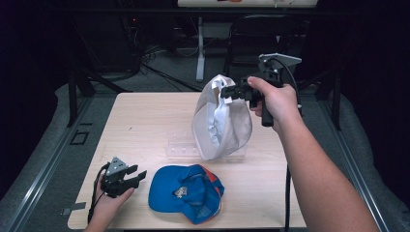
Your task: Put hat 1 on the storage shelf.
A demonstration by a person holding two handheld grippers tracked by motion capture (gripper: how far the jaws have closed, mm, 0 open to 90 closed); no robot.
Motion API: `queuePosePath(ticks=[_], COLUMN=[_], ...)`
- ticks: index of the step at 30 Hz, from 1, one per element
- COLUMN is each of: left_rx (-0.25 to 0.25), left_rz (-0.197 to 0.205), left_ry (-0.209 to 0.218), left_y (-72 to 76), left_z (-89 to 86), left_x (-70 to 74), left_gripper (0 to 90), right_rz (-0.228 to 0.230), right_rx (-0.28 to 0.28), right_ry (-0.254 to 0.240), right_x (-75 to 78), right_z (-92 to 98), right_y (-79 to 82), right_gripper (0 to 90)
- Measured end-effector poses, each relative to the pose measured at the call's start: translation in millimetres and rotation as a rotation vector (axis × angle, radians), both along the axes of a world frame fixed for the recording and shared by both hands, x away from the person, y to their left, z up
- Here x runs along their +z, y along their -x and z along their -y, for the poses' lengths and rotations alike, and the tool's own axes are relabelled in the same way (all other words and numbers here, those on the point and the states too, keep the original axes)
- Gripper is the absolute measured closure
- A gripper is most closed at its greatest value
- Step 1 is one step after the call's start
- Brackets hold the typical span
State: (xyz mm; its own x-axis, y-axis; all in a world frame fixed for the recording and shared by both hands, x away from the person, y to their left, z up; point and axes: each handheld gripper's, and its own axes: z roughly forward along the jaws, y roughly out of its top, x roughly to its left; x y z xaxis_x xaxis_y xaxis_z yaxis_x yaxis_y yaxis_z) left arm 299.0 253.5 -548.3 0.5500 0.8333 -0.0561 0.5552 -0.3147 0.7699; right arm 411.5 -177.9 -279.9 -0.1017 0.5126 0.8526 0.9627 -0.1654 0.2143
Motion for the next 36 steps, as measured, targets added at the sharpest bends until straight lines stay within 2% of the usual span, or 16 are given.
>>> queuePosePath(ticks=[9, 18, 26, 32, 36], left_rx=[-0.015, -0.036, -0.045, -0.051, -0.050], left_rz=[0.011, 0.026, 0.031, 0.031, 0.042], left_ry=[0.003, 0.000, 0.000, 0.001, 0.015], left_y=[1.0, 1.8, 2.2, 3.2, 2.7], left_z=[3.2, 11.0, 14.3, 14.4, 17.9], left_x=[1.2, 4.1, 3.3, 4.4, 5.3], left_gripper=[53.6, 52.6, 52.5, 52.4, 52.1], right_rz=[-0.001, -0.002, -0.013, -0.018, -0.020], right_rx=[-0.066, -0.094, -0.100, -0.091, -0.088], right_ry=[-0.002, -0.002, -0.004, 0.016, 0.017], right_x=[-8.9, -15.0, -20.0, -27.3, -33.1], right_z=[-12.0, -26.2, -41.1, -55.7, -62.0], right_y=[-18.9, -28.0, -33.5, -36.6, -37.7], right_gripper=[81.9, 81.8, 81.8, 81.7, 81.7])
